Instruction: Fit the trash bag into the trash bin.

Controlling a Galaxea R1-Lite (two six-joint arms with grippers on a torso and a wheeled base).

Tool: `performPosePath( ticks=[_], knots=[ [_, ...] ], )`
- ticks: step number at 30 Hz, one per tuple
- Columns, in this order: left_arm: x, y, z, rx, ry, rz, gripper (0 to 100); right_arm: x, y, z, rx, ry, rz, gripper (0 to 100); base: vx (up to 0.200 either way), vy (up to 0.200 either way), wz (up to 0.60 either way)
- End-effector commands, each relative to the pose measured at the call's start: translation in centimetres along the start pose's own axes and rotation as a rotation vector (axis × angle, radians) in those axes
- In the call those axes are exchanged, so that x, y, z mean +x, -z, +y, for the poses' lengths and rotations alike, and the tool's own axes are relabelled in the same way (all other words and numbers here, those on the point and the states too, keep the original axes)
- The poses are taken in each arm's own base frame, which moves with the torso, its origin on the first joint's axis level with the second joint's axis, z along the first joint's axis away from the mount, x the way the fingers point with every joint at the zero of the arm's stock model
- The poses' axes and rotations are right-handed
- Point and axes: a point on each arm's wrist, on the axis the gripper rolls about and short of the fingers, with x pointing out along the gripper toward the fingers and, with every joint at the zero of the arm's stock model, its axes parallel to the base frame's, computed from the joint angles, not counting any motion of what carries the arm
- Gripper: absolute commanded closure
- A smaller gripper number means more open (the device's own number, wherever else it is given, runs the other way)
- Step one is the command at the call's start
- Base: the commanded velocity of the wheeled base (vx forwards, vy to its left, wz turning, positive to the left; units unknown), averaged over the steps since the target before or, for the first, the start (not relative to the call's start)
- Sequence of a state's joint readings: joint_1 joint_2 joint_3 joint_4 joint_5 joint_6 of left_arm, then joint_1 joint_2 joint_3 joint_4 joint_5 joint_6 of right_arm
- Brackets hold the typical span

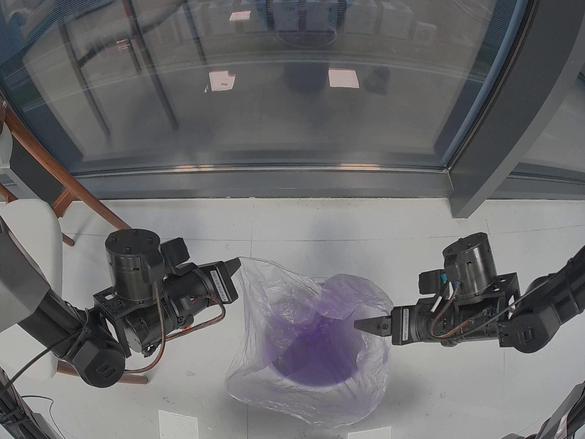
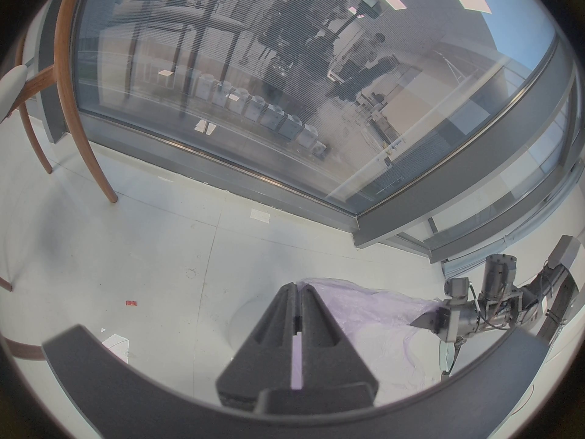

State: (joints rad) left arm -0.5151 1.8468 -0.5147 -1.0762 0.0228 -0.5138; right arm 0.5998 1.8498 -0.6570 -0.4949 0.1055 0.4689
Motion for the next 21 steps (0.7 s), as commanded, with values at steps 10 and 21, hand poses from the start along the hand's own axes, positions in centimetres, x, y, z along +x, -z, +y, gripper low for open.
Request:
performPosePath(
  ticks=[10,21],
  knots=[
    [1.3,0.5,0.6,-0.006,-0.02,0.015,100,3.4,-2.8,-5.2,0.016,0.08,-0.152,100,0.0,0.0,0.0],
    [6.4,1.9,2.9,-0.05,-0.09,0.036,100,7.7,-5.2,-6.2,0.023,0.029,-0.211,100,0.0,0.0,0.0]
  ],
)
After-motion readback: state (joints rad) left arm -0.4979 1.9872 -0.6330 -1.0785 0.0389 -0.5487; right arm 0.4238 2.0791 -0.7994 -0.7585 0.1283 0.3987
